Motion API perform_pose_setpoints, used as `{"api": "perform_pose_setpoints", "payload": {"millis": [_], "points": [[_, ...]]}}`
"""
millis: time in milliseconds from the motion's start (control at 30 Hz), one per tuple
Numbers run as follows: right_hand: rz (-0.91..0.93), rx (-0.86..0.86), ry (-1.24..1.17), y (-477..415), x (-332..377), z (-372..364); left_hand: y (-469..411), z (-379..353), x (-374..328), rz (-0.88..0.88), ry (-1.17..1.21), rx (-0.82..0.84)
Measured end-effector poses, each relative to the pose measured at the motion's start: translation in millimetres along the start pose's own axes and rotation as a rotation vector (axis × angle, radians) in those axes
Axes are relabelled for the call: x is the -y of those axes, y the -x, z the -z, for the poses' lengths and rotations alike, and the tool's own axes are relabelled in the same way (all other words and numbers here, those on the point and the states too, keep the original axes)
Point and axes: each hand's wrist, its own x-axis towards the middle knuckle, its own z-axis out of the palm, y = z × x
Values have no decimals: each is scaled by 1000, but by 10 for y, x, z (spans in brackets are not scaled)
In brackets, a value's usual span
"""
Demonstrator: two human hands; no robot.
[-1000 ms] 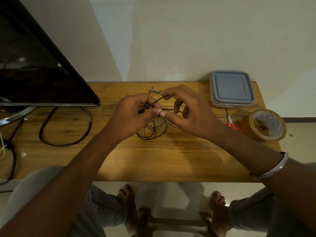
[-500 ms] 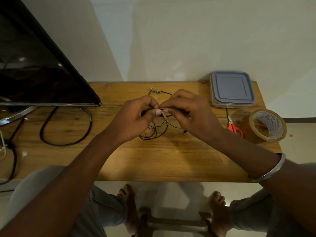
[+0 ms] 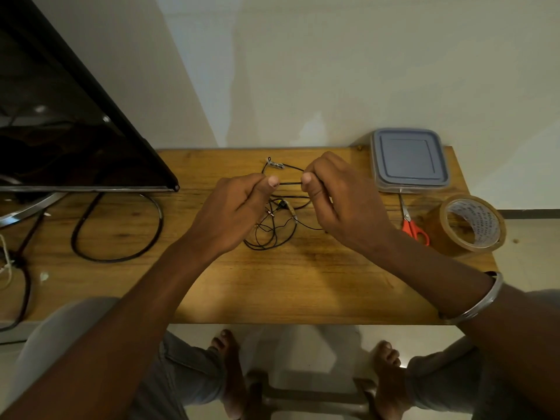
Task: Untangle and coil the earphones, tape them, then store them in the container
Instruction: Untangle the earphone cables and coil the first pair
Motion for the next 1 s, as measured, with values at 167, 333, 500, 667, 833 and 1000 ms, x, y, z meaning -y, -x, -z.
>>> {"api": "perform_pose_setpoints", "payload": {"millis": [167, 333, 500, 667, 833, 1000], "points": [[-46, -57, -4, -46, -94, 25, -54, 90, 49, 6, 57, -45], [-135, -52, -140, -69, -184, 51, -93, 177, 84, 29, 146, -129], [-68, 103, -217, 10, -99, -53, -62, 21, 71, 10, 134, -53], [53, -8, -128, 26, -61, -102, -36, -48, 53, -35, 95, 5], [-53, -155, -82, -20, -95, -12, -77, 54, 83, -49, 50, -112], [-251, -212, -247, -34, -124, -10, -103, 132, 156, -70, 35, -244]]}}
